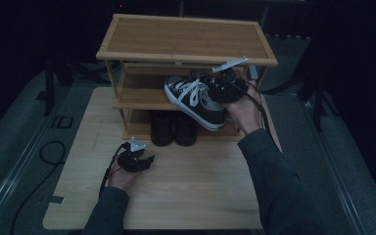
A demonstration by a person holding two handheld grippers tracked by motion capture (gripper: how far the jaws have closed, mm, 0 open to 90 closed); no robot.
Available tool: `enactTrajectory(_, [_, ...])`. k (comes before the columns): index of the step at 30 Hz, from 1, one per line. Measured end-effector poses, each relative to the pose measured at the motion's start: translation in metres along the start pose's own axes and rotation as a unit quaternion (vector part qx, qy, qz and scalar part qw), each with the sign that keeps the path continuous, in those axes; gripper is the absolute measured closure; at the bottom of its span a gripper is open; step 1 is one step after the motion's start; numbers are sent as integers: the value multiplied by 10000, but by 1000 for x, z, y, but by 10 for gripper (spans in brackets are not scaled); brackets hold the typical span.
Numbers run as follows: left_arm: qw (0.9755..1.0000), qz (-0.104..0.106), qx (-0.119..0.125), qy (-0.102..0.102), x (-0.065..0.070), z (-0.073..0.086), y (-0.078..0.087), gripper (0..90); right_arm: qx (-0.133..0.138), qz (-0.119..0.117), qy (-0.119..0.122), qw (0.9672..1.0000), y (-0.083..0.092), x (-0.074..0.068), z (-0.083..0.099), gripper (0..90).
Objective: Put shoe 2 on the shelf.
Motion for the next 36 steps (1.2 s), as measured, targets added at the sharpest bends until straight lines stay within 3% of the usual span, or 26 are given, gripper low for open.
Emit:
enactTrajectory(6, [10000,-2,-2,0,0,0,0,481,43,-16,97,9999,7,1,1,632])
enactTrajectory(10, [10000,-7,-2,4,0,0,0,481,230,-198,108,9995,18,3,-1,693])
enactTrajectory(12, [10000,-13,-21,-18,0,0,0,481,198,-290,212,9992,22,3,0,705])
enactTrajectory(27, [10000,-15,-22,-18,0,0,0,481,348,-529,701,9955,27,1,4,866])
enactTrajectory(36, [10000,-16,-22,-18,0,0,0,481,497,-559,780,9941,32,0,3,900])
Point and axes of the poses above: each handheld gripper's, and its own axes: y roughly backward along the jaws, z roughly out of its underside, x roughly to its right, the point moved 9 cm from there along -y, roughly forward along the jaws, and after that the axes turned 10 degrees about y, right-handed, at the moved point
